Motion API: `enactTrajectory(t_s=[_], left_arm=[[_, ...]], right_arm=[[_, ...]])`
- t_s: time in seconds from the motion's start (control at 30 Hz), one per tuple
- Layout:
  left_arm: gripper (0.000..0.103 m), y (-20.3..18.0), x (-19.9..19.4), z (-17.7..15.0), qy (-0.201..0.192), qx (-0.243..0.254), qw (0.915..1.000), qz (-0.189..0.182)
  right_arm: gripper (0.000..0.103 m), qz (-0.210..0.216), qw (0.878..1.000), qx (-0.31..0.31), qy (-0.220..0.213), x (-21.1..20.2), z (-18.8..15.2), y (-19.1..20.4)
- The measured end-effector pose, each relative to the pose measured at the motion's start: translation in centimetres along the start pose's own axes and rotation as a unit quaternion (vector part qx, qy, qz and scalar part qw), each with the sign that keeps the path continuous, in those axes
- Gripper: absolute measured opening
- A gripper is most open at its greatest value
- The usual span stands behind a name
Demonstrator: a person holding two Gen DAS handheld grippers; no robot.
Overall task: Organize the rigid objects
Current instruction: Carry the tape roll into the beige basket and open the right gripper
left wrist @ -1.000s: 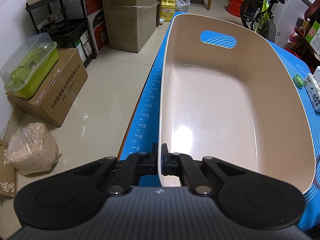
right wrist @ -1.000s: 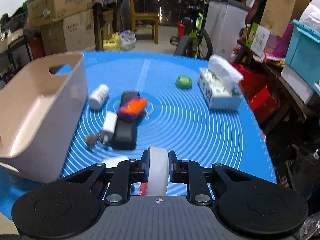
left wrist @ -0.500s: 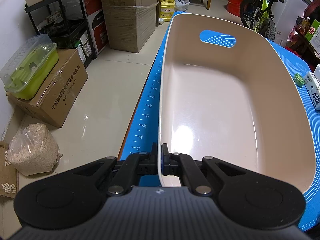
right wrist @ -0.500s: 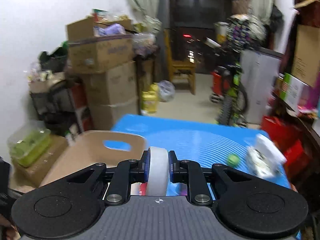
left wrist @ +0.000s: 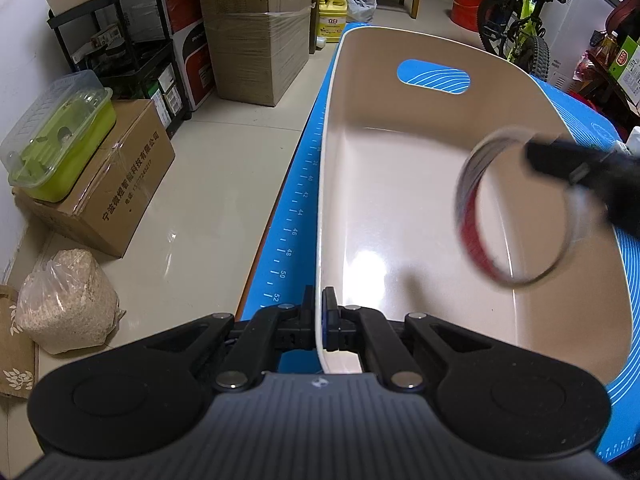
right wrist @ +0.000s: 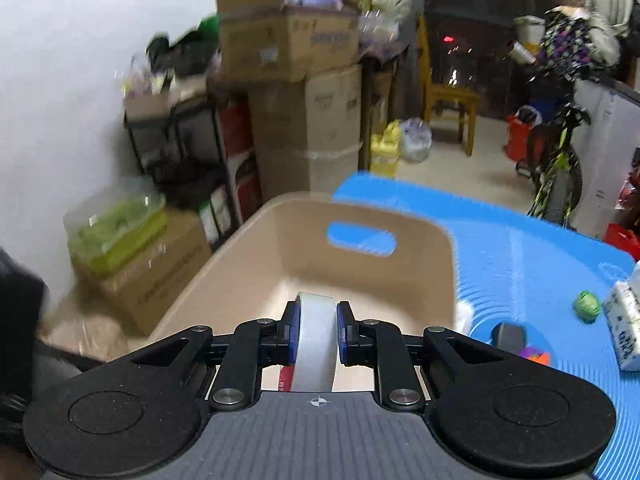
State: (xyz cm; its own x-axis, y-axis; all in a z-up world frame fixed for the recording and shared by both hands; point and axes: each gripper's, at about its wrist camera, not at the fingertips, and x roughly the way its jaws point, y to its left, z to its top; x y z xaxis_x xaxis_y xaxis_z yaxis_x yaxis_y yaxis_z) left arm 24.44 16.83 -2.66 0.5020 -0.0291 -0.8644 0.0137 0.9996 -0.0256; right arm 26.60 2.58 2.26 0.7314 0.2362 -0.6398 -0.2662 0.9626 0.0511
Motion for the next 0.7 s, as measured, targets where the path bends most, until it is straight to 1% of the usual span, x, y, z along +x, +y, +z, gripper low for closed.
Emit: enactTrajectory(t_s=[0.13,0.3,0.4,0.43,0.57,0.63,0.67,0.7], left_arm=[[0.003,-0.2,0.0,0.1,0.0,0.004,1.0,0.002],[0.003,-0.2,0.0,0.0,0.0,0.004,1.0,0.002],[0.003,-0.1,0.0,0.0,0.0,0.005,1.0,0.002],[0.004,-0.1,0.0,0.0,0.0,0.005,1.0,0.003],[0.004,-0.1,-0.1,0.0,0.0,0.005,1.0,0.003],[0.004,-0.1,-0.1,0.0,0.001,0.005,1.0,0.003],[0.004,-0.1,-0.1,0.0,0.001,0.005,1.0,0.003],[0.004,-0.1,-0.1,0.0,0.001,0.005,1.0,0.003]], right_arm=[[0.028,0.001,0.999,0.001,0.038,2.3,-1.2,0.6],[0.029,-0.007,0.997,-0.01,0.08,4.2,-1.8,1.0],[0.029,0.001,0.993,0.001,0.115,5.2,-2.4,0.7],[0.029,0.005,0.993,0.008,0.12,5.4,-2.6,0.5],[0.03,0.003,0.993,0.006,0.119,5.3,-2.9,0.6],[0.045,0.005,0.993,0.012,0.116,4.9,-2.8,0.4],[0.05,0.01,0.994,0.014,0.111,4.5,-2.7,0.1],[0.058,0.012,0.995,0.016,0.102,4.0,-2.6,-0.2]])
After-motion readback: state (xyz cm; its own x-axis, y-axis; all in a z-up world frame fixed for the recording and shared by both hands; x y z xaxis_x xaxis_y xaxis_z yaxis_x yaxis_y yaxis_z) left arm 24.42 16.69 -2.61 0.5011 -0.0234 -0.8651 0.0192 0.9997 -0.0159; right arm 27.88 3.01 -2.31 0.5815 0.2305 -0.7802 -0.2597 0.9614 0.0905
